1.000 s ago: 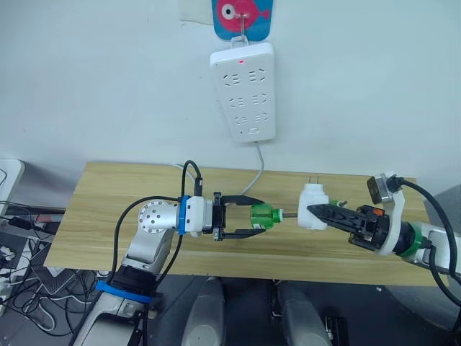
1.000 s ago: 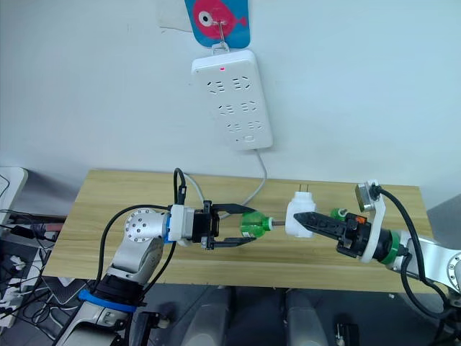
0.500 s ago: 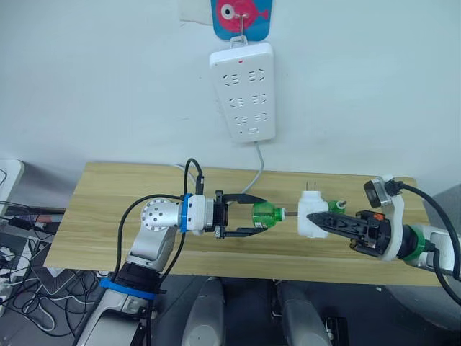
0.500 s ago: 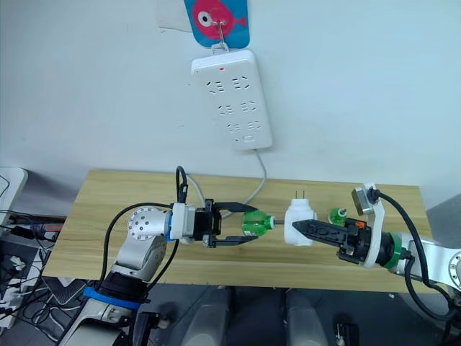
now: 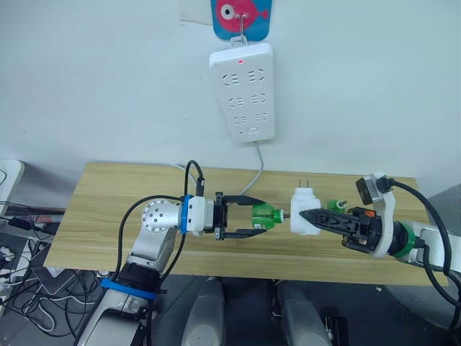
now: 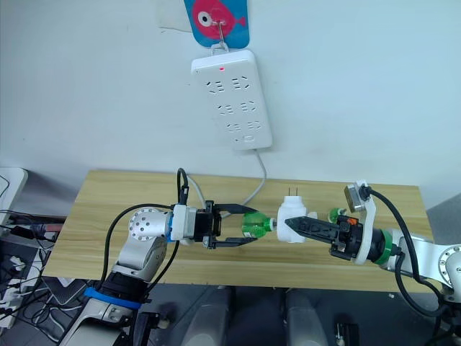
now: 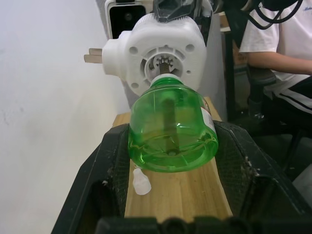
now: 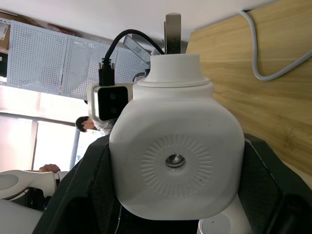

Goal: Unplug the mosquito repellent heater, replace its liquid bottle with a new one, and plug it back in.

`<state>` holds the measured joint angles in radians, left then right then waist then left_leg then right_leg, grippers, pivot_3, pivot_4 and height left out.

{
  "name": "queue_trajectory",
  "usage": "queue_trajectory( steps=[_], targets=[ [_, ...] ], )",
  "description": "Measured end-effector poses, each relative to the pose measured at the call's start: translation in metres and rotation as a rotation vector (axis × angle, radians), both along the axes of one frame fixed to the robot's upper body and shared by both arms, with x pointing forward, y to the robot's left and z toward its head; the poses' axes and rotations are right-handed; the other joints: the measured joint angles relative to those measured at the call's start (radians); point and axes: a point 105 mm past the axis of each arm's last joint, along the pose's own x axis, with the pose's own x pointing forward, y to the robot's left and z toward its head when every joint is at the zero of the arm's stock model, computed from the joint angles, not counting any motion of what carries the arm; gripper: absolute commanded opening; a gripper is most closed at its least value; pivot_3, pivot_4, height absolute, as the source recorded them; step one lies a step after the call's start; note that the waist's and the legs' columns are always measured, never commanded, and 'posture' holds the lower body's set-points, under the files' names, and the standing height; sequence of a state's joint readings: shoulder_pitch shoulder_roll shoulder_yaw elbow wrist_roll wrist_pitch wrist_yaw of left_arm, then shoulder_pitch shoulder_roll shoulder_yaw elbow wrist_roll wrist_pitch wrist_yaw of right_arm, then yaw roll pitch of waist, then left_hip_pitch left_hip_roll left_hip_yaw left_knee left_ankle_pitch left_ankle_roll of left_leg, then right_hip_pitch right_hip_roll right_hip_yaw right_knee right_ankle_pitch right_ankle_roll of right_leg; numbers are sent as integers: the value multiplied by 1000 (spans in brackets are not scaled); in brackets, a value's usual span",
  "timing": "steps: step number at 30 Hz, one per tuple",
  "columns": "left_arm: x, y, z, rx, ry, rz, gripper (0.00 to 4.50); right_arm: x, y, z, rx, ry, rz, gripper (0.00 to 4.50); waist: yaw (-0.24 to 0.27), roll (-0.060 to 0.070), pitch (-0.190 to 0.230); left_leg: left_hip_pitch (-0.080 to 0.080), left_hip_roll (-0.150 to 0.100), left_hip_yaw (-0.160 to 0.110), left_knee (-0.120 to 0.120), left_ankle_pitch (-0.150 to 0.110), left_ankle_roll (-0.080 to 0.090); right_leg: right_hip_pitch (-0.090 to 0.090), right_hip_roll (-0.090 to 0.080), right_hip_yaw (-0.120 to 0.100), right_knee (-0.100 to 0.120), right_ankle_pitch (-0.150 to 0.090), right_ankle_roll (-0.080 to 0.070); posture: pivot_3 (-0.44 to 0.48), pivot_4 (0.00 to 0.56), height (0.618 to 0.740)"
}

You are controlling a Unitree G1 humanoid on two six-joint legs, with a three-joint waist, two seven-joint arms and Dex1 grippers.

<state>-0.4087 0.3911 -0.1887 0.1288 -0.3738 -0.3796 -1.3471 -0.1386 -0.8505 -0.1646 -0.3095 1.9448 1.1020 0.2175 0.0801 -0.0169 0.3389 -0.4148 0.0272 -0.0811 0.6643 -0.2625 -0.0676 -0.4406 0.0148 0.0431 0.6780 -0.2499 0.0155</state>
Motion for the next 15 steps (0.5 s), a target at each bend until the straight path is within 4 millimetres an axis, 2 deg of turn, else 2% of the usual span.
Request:
queue_trajectory(
  steps=[15],
  targets=[
    [2,-2,1,-8,2,3,2225,3,1,0,-21,3,11,2954,0,0,0,0,0,0,0,0,0,0,0,0,0,0,0,225,304,740]
  ],
)
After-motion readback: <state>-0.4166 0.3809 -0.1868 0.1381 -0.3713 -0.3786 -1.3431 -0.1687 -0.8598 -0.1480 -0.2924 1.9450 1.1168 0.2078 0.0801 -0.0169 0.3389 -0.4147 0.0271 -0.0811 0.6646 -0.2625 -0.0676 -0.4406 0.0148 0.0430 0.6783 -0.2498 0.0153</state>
